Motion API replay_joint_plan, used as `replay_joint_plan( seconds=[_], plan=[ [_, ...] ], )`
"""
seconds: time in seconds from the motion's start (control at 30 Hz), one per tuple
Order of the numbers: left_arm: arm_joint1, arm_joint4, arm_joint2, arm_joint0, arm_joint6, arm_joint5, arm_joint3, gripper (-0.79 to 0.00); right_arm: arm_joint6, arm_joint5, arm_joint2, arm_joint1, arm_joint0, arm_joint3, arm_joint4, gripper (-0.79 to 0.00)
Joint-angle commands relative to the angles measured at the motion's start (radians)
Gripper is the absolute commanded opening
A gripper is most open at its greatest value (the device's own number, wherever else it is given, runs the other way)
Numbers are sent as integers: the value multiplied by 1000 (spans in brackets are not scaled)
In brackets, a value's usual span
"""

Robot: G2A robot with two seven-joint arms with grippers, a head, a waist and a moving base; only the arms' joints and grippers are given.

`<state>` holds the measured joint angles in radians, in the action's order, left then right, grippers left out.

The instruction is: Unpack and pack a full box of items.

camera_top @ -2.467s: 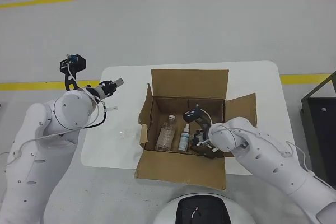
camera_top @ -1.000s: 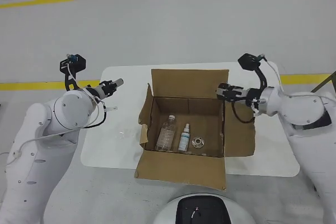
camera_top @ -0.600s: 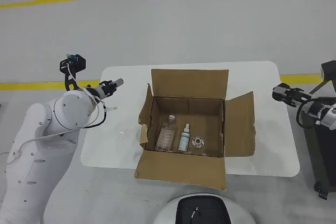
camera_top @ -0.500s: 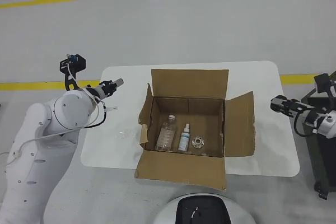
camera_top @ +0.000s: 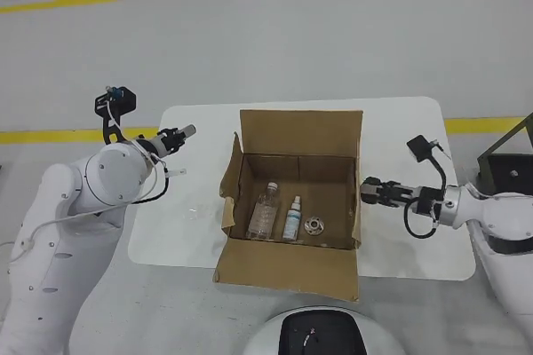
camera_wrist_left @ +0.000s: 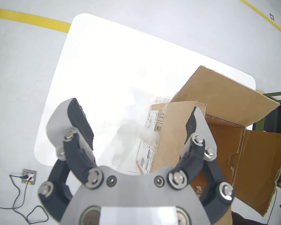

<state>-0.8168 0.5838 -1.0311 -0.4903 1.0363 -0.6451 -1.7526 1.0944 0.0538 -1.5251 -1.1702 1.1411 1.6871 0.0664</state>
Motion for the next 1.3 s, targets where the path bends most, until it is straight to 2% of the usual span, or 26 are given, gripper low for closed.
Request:
replay_joint_plan(
  seconds=[0.0,0.3,0.37,0.4,0.43,0.47,0.5,0.8,0.97,1.1,1.27],
  plan=[
    [0,0,0,0,0,0,0,0,-2,3,46,-1,-12,-1,33,-785],
    [0,0,0,0,0,0,0,0,-20,-17,163,-4,-57,-36,86,-785],
    [0,-3,-6,-22,-38,24,7,0,-21,-22,172,-3,-61,-41,86,-785],
    [1,8,-7,-37,-52,45,8,-52,-12,-23,181,-1,-67,-42,105,-785],
    [2,13,-9,-45,-57,56,7,-409,-9,-22,186,0,-72,-41,119,-785],
    [3,20,-7,-52,-57,65,6,-520,-6,-22,191,1,-74,-40,130,-785],
    [4,35,-6,-62,-54,83,3,-785,-2,-26,198,2,-78,-40,143,-785],
    [14,134,29,-128,14,291,-26,-785,-38,-28,197,8,-85,-41,115,-785],
    [5,106,50,-154,-2,351,-11,-785,-146,-85,124,14,-88,-62,104,-785],
    [-11,53,73,-146,-22,404,-1,-785,-225,-172,48,20,-124,-139,58,-785],
    [-30,15,110,-122,-39,489,10,-785,-293,-219,33,17,-193,-265,14,-785]
  ],
)
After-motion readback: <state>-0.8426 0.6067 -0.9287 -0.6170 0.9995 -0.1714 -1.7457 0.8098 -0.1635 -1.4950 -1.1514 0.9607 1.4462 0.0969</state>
